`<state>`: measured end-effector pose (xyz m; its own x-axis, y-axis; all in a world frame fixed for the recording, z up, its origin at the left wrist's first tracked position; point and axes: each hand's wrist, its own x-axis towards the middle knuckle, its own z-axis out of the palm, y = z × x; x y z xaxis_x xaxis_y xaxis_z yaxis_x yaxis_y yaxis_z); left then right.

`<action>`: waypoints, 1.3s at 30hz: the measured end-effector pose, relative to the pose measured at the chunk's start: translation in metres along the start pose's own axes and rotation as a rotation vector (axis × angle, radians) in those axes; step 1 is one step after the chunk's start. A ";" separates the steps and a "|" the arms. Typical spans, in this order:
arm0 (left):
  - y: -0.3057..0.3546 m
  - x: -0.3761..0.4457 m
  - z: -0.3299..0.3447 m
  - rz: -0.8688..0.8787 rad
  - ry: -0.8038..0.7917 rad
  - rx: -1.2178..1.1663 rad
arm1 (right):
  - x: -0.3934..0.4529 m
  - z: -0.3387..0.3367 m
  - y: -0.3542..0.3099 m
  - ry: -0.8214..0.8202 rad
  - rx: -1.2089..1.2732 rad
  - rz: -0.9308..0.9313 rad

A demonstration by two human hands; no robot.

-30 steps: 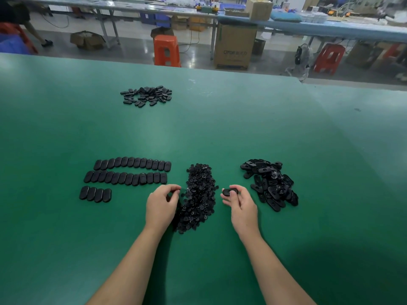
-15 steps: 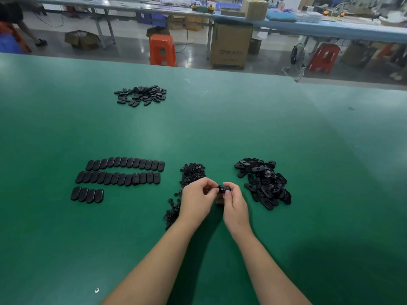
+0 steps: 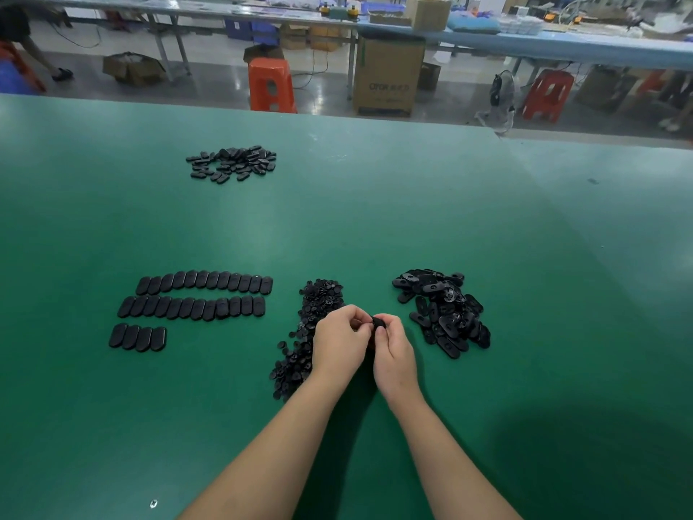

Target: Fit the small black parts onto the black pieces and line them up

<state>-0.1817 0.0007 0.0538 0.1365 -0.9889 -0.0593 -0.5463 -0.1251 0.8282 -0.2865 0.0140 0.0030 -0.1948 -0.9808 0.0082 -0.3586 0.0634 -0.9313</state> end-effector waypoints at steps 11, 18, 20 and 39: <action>0.005 0.010 -0.007 -0.023 -0.057 0.037 | -0.001 0.000 -0.003 -0.014 0.019 0.001; 0.009 0.015 -0.014 0.028 -0.090 0.264 | -0.001 -0.001 -0.002 -0.010 0.225 0.043; 0.009 0.015 -0.014 0.024 -0.133 0.219 | -0.001 -0.001 -0.003 -0.008 0.254 0.054; -0.003 0.008 -0.011 -0.068 -0.158 -0.063 | -0.002 -0.001 -0.003 -0.002 0.251 0.034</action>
<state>-0.1701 -0.0064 0.0570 0.0370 -0.9792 -0.1996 -0.4865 -0.1921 0.8523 -0.2860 0.0164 0.0066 -0.2009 -0.9793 -0.0255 -0.1136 0.0491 -0.9923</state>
